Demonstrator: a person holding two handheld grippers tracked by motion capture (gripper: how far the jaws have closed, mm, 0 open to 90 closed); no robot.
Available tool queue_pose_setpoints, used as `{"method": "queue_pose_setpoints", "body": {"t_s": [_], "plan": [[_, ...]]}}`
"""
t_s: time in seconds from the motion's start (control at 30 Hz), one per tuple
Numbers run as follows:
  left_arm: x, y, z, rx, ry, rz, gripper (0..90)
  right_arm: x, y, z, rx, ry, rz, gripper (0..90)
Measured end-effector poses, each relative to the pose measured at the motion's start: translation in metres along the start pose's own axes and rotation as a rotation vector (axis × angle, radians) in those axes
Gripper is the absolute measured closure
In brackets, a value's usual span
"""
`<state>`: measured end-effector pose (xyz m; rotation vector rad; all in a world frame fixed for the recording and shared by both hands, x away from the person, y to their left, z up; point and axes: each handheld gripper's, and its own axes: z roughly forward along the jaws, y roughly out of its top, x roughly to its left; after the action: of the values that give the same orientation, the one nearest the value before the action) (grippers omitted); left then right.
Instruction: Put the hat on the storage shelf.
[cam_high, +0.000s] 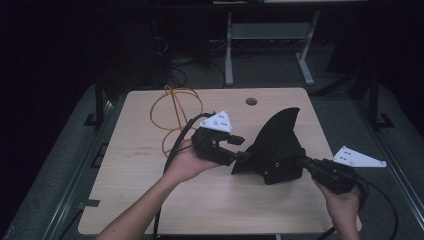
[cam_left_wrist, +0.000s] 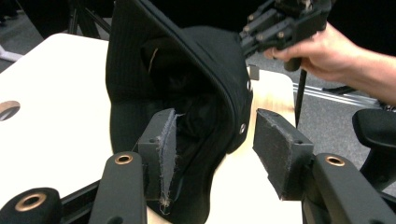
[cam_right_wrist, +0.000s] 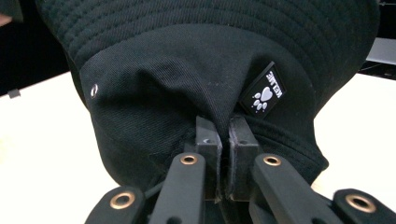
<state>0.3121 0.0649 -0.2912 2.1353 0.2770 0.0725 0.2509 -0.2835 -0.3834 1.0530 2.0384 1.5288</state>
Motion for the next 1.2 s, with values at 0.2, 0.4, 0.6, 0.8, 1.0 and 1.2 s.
{"method": "queue_pose_setpoints", "body": {"t_s": [0.2,0.4,0.6,0.8,1.0,1.2], "plan": [[-0.001,-0.008,-0.01,0.008,0.005,0.018,47.9,-0.004,0.012,-0.004,-0.021,-0.006,0.011,85.7],[-0.002,-0.016,-0.017,0.009,0.017,0.035,47.4,-0.006,0.026,-0.006,-0.027,-0.007,0.012,85.7],[-0.006,-0.027,-0.024,0.015,0.031,0.046,44.8,-0.009,0.038,-0.006,-0.032,0.0,0.02,85.9],[-0.007,-0.035,-0.029,0.008,0.039,0.044,43.8,-0.011,0.051,-0.006,-0.033,0.004,0.018,86.1],[-0.009,-0.05,-0.036,0.005,0.047,0.041,43.0,-0.013,0.064,-0.005,-0.03,0.014,0.026,86.2],[-0.01,-0.06,-0.039,0.011,0.054,0.037,40.7,-0.014,0.074,-0.002,-0.018,0.024,0.022,86.2]]}}
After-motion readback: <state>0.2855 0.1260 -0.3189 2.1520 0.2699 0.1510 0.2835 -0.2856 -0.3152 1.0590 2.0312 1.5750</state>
